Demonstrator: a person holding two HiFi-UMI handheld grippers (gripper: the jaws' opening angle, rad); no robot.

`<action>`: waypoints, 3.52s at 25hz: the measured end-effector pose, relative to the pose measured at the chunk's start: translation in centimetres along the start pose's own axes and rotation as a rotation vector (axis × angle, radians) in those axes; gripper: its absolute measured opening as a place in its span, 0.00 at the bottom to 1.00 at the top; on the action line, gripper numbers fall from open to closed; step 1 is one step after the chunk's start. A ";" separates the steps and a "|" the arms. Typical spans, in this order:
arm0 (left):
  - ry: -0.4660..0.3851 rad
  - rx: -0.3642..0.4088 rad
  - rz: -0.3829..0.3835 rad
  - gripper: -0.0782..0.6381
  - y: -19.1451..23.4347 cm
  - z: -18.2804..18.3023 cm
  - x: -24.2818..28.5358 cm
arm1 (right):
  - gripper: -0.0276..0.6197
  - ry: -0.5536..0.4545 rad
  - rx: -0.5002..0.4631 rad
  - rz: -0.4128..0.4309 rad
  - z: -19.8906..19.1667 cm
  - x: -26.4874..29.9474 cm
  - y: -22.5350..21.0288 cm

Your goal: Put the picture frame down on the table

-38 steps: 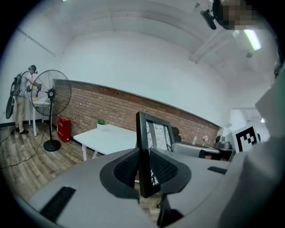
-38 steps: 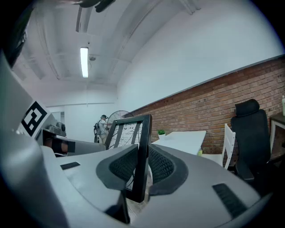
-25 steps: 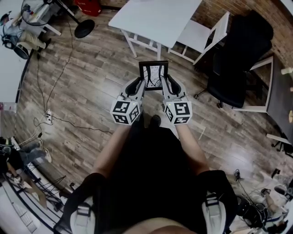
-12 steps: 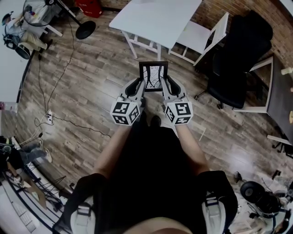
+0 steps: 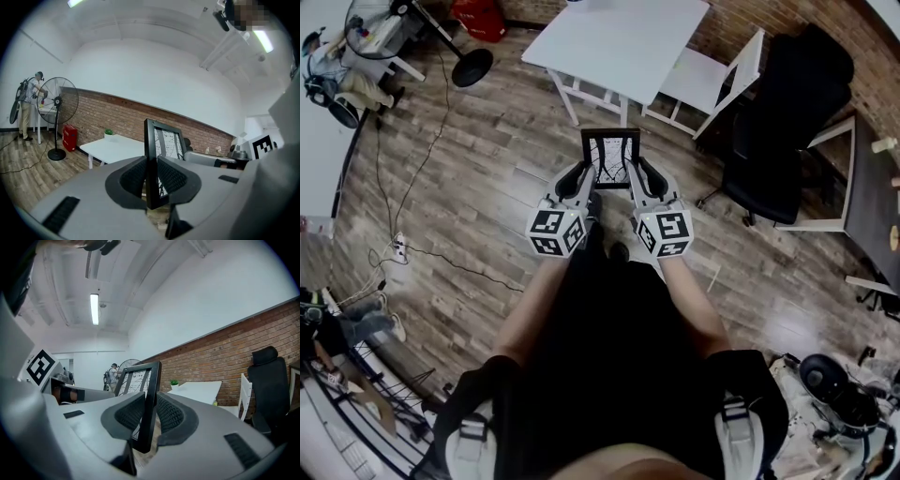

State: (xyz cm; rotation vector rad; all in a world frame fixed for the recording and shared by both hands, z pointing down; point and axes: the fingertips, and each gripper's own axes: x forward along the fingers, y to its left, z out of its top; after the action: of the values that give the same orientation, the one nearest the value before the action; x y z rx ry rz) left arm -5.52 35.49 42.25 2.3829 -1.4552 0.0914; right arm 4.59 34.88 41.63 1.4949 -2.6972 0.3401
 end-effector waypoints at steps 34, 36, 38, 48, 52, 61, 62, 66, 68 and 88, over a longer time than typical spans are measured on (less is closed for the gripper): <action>0.051 -0.029 -0.068 0.22 9.6 4.0 12.5 | 0.15 0.060 0.027 -0.088 1.1 14.5 -5.7; 0.056 -0.034 -0.077 0.22 10.4 4.2 13.4 | 0.15 0.061 0.028 -0.101 1.3 15.6 -6.0; 0.061 -0.042 -0.087 0.22 11.4 4.6 14.1 | 0.15 0.062 0.025 -0.115 1.6 16.8 -6.0; 0.073 -0.047 -0.136 0.22 16.9 6.8 17.2 | 0.15 0.068 0.017 -0.166 2.7 22.9 -5.4; 0.073 -0.043 -0.159 0.22 18.6 7.4 18.3 | 0.15 0.066 0.016 -0.189 2.7 25.0 -5.5; 0.096 -0.042 -0.187 0.22 20.3 7.7 20.8 | 0.15 0.072 0.028 -0.220 2.5 27.5 -6.6; 0.100 -0.040 -0.189 0.22 20.3 7.6 21.0 | 0.15 0.072 0.030 -0.223 2.4 27.6 -6.8; 0.122 -0.027 -0.200 0.22 19.9 7.3 21.8 | 0.15 0.074 0.050 -0.234 2.0 27.5 -7.8; 0.128 -0.025 -0.200 0.22 19.7 7.3 22.5 | 0.15 0.074 0.058 -0.236 1.9 27.6 -8.4; 0.203 -0.041 -0.171 0.22 19.3 6.8 32.8 | 0.15 0.130 0.106 -0.214 1.4 32.7 -17.9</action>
State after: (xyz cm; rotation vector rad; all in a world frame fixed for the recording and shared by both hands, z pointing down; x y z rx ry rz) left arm -7.76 -2.60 48.43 2.3755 -1.1466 0.2509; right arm 2.29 -1.79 47.91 1.7051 -2.4275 0.5547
